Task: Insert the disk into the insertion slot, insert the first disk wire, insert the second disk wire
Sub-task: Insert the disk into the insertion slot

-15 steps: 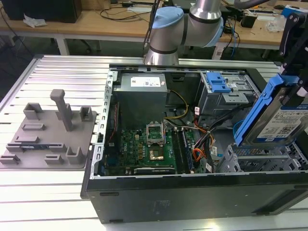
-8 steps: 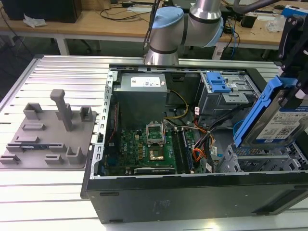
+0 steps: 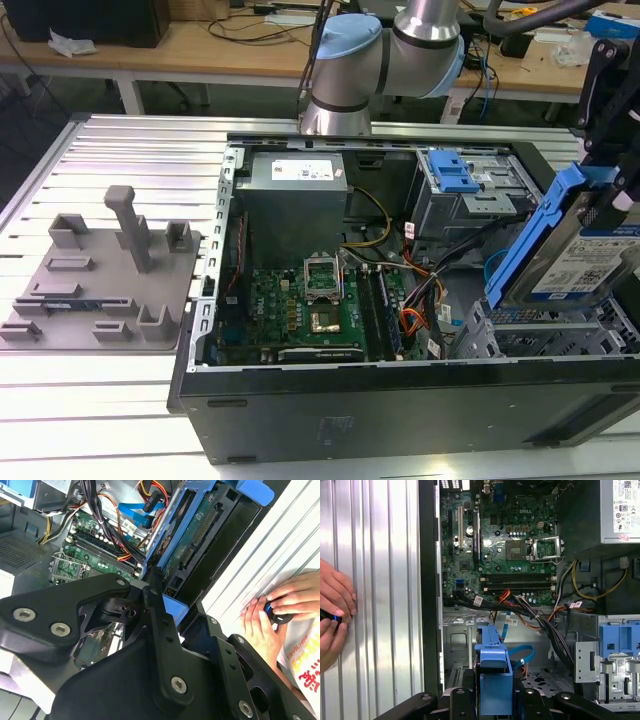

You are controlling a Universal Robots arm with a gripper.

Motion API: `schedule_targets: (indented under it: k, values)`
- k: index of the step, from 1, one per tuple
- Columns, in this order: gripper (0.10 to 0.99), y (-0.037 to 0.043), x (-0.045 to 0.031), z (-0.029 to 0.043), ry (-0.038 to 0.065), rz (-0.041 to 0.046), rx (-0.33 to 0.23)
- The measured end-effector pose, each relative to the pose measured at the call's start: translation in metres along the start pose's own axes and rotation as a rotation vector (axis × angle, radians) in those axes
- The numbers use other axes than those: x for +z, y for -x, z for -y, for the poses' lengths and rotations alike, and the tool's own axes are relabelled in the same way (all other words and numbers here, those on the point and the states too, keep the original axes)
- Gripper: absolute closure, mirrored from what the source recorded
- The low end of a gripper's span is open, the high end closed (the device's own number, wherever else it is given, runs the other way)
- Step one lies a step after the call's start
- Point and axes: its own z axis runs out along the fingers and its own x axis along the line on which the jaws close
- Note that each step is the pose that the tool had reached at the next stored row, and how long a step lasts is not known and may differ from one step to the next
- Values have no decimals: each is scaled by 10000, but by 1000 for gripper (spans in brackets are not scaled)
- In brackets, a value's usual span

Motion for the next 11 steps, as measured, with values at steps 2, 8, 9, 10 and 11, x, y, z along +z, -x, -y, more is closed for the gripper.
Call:
schedule_targets:
  k: [2, 8, 9, 10, 11]
  values:
    - [722, -3, 10, 2, 0, 1, 0]
    - [722, -14, 47, 11, 2, -1, 0]
    - [722, -18, 53, 11, 2, 0, 0]
    - [722, -21, 58, 11, 2, 0, 0]
    - [722, -24, 65, 11, 2, 0, 0]
